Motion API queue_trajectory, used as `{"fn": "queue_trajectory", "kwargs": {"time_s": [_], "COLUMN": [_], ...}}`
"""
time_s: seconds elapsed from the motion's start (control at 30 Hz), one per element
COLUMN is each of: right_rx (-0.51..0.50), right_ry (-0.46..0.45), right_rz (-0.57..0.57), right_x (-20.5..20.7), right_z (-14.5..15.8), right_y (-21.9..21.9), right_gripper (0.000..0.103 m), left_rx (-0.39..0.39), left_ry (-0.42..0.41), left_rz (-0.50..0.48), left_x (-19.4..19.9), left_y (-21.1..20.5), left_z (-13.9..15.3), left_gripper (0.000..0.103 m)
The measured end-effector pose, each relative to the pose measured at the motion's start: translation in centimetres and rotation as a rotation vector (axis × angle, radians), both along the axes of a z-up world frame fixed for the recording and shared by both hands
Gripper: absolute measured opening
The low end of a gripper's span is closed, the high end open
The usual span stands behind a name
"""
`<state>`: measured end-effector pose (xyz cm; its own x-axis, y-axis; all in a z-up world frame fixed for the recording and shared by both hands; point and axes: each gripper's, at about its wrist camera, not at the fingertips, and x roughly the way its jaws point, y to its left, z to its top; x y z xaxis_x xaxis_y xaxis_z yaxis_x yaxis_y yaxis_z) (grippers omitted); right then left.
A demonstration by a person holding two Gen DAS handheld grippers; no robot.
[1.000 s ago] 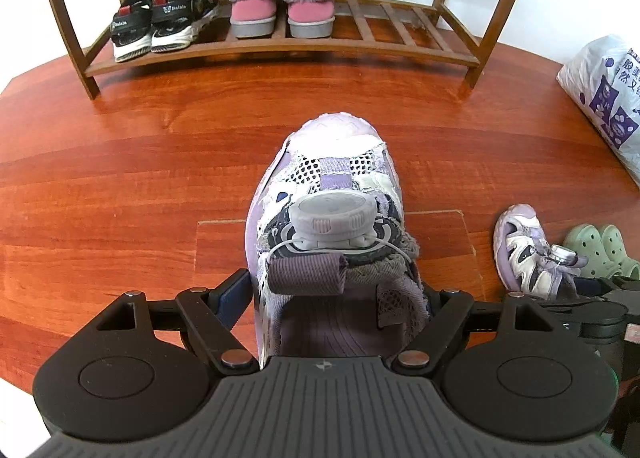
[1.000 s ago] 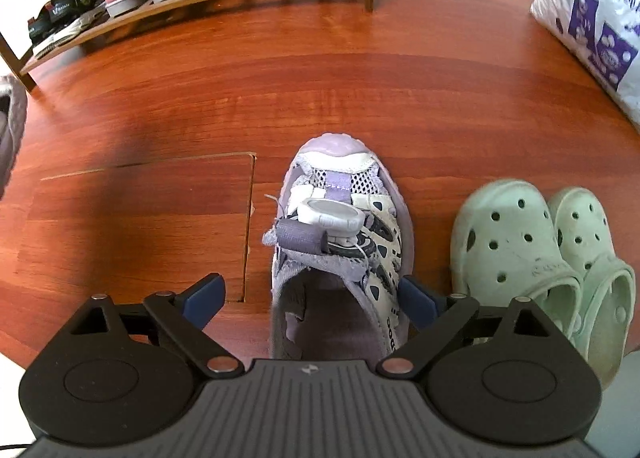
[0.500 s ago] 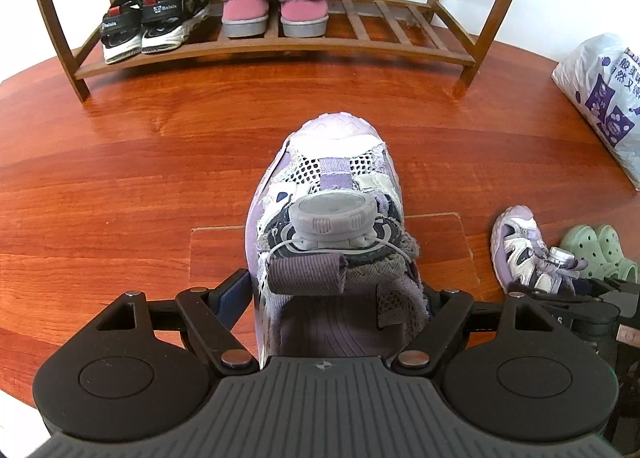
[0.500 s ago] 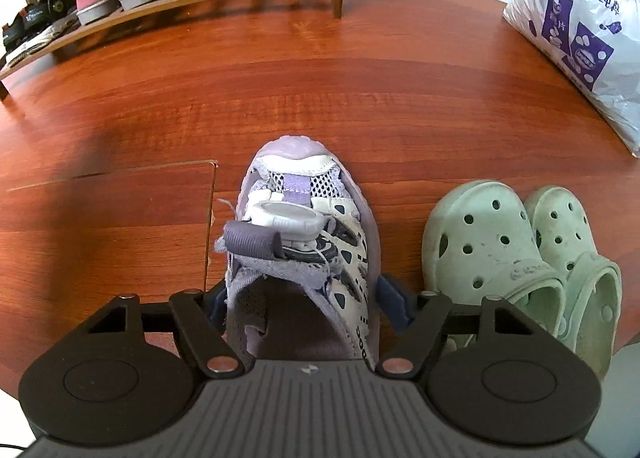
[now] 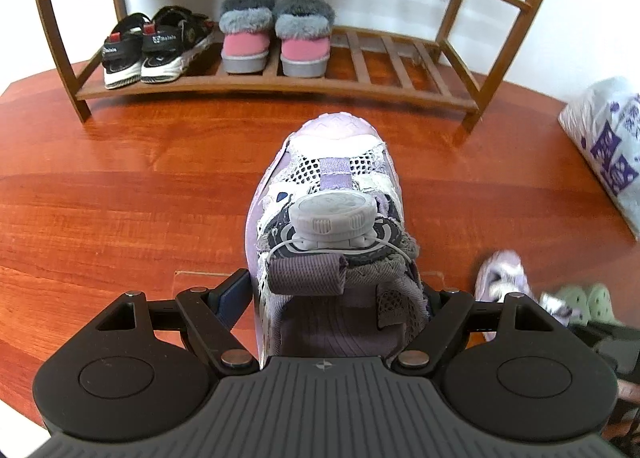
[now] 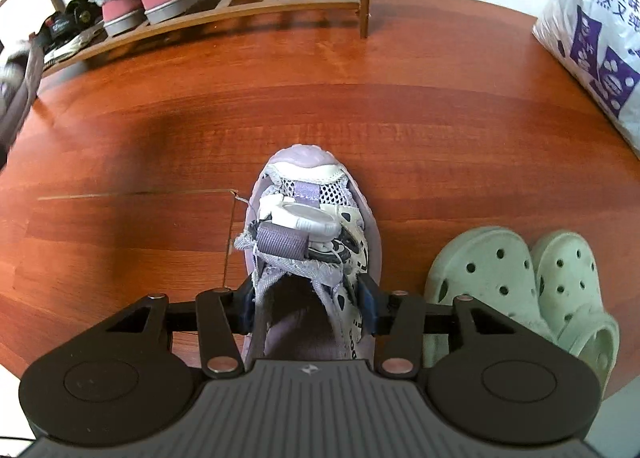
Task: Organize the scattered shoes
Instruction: 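Lift the lavender sneakers with both grippers and carry them to the rack's middle shelf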
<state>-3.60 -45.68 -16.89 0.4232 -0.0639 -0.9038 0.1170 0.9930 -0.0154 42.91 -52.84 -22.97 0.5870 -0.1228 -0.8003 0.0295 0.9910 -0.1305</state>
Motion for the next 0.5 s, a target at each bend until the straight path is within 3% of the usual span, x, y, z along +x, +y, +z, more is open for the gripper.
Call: {"fn": "queue_trajectory", "kwargs": {"time_s": [0.2, 0.5], "right_rx": [-0.034, -0.128], "right_ry": [0.009, 0.013], "right_rz": [0.055, 0.098], "right_x": [-0.3, -0.4], "right_z": [-0.5, -1.7], "right_y": [0.3, 2.0], "right_gripper": [0.067, 0.085], "left_rx": [-0.014, 0.008], "left_ry": [0.01, 0.002], "left_rz": [0.021, -0.056], "left_x": [0.5, 3.3], "left_y": [-0.4, -0.2], "left_z": [1.0, 3.6], "left_gripper": [0.08, 0.08]}}
